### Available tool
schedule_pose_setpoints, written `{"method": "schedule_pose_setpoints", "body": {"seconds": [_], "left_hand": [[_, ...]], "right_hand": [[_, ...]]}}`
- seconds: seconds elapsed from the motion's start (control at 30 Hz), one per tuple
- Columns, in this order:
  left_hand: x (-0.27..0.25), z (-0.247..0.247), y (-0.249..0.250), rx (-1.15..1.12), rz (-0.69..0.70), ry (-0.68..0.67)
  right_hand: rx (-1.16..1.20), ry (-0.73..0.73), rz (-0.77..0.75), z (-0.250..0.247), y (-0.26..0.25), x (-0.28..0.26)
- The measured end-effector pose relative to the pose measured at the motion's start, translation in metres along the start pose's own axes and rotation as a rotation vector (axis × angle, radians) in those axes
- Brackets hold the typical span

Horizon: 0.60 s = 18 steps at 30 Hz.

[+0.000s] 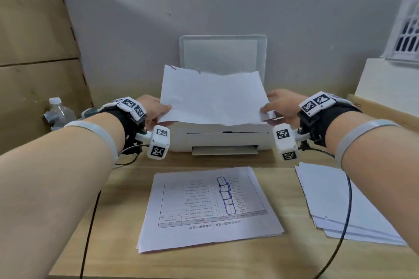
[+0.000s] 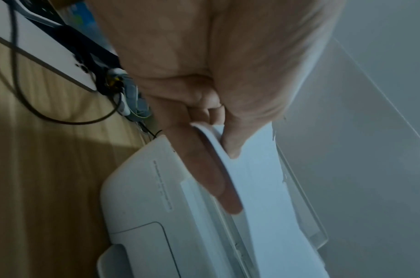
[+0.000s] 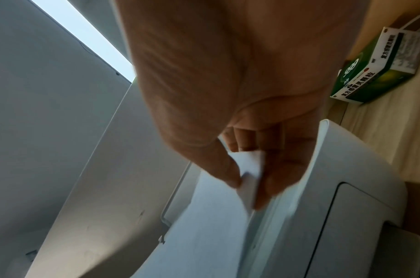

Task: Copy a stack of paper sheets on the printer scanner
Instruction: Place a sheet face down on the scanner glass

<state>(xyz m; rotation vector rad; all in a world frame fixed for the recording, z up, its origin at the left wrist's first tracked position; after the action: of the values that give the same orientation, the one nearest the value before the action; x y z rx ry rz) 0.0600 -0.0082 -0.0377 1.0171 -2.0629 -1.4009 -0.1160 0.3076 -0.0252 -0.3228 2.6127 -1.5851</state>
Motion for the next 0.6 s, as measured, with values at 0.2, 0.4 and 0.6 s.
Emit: {"method": "schedule_pose_setpoints", "body": {"seconds": [0.2,0.4,0.6], "left_hand": [[0.04,0.039,0.027,-0.052,0.048,0.046],[0.084,0.074,0.03,0.027,0.032,0.042],[0.108,0.083,0.026,0.174,0.034,0.027]], "right_hand": [[-0.035,0.138,-0.018,-0.008,0.013,0.05],[-0.219,0.217,-0.123,-0.009,0.019,0.098],[-0.402,0.088,-0.128,0.002,0.028,0.115]]}}
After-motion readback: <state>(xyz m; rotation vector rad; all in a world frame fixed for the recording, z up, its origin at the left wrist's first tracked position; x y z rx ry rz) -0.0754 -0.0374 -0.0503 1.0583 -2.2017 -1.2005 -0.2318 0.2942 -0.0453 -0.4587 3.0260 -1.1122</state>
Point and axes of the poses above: each hand's wrist, its own x-axis towards the middle knuckle, its own z-axis out of the palm, y = z × x, the point moved 10 cm from there along x, towards the middle knuckle, and after that the axes turned 14 degrees about y, right-handed, at the moved point
